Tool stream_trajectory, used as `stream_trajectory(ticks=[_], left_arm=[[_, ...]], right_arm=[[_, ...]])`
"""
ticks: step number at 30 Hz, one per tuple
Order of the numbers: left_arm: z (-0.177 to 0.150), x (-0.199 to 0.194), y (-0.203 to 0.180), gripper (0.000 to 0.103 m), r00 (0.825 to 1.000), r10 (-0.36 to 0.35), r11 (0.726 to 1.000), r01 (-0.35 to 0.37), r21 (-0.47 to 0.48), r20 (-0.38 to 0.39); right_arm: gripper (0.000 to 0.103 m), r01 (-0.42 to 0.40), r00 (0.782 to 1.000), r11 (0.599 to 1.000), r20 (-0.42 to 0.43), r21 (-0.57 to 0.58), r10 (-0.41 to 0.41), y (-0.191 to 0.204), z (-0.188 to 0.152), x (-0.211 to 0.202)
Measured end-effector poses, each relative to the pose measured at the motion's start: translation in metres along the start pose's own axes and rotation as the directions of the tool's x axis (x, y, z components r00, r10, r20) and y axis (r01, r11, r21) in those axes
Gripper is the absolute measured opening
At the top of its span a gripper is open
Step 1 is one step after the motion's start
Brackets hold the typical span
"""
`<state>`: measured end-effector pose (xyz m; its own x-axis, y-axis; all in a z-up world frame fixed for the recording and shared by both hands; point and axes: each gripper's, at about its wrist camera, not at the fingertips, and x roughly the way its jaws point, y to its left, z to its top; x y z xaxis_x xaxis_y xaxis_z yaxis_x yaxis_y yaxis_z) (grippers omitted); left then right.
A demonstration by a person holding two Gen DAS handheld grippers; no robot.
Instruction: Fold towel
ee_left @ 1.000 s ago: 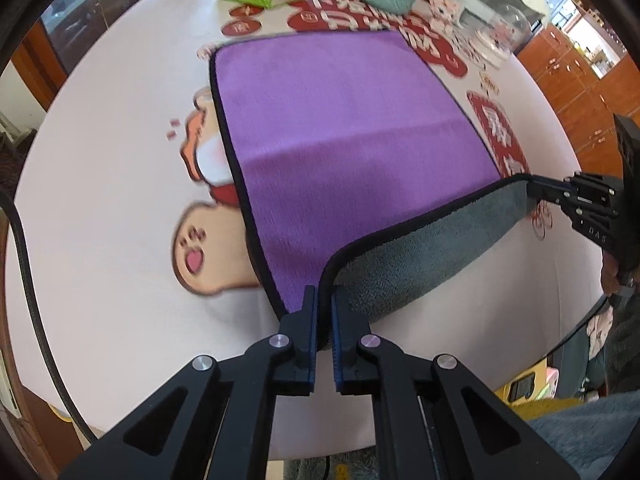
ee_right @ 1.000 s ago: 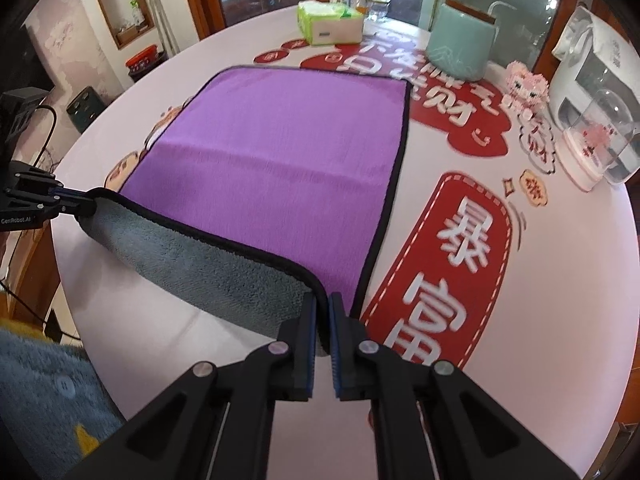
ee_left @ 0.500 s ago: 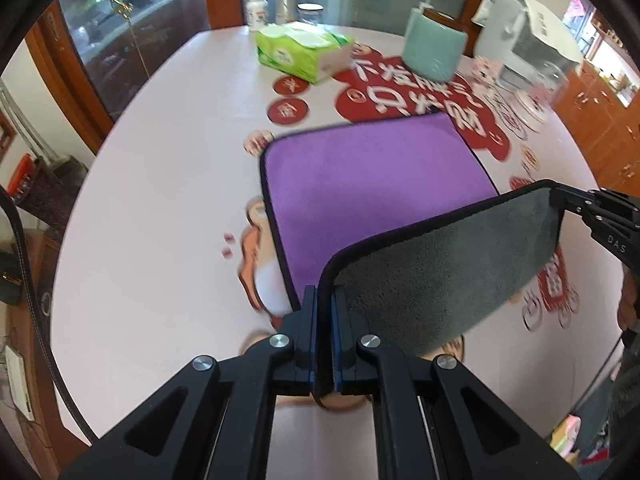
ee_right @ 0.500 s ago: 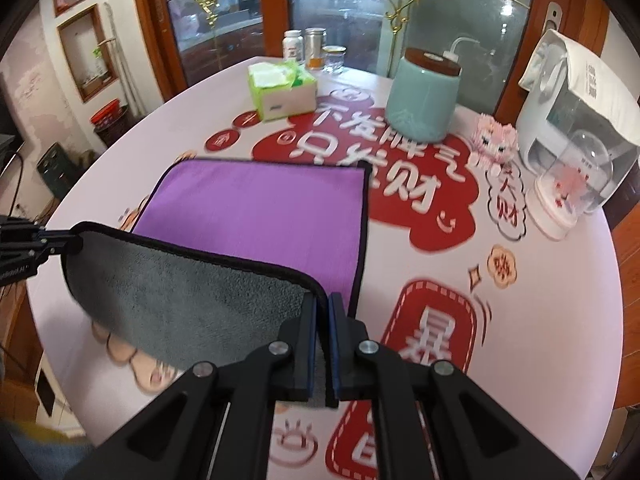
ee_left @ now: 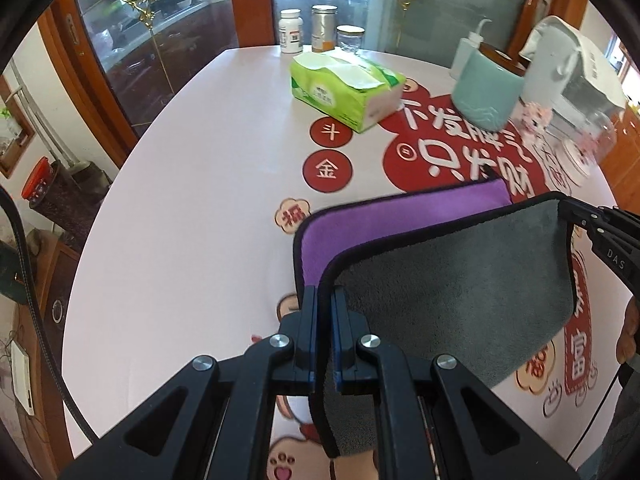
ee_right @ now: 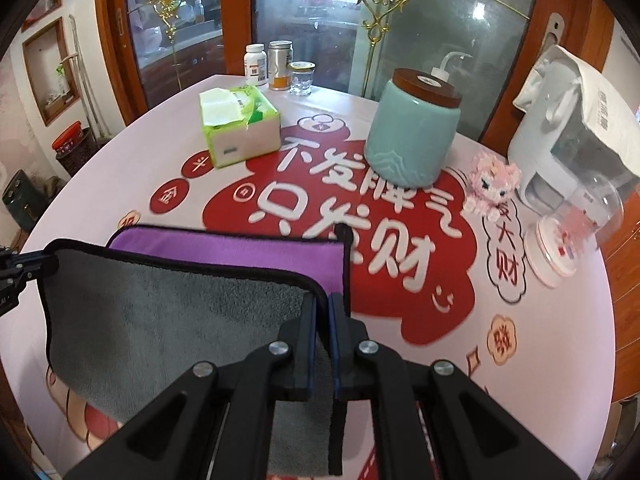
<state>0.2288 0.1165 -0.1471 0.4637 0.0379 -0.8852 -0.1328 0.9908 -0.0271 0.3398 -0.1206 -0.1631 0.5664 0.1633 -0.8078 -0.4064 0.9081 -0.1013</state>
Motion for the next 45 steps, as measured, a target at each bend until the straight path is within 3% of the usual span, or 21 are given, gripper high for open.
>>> stream_trajectory(ticks=[11,22,45], left_arm=[[0.024,0.04,0.006,0.004,1.0,0.02,0.999,-0.02,-0.04,-0.01],[0.032,0.071,0.008,0.004,0.999,0.032,0.998,-0.034,-0.059,-0.038],[0.031,0.09,0.014,0.008,0.998,0.044,0.995,-0.048,-0.092,-0.043]], right_arm=[[0.006,0.021,1.0,0.998,-0.024,0.053,-0.019,0.001,0.024,0.04],[0.006,0.03,0.998,0.997,-0.06,0.064,-0.026,0.0,0.028,0.074],[0.008,0.053,0.992,0.997,-0.117,0.062,-0.045,0.002,0.026,0.099]])
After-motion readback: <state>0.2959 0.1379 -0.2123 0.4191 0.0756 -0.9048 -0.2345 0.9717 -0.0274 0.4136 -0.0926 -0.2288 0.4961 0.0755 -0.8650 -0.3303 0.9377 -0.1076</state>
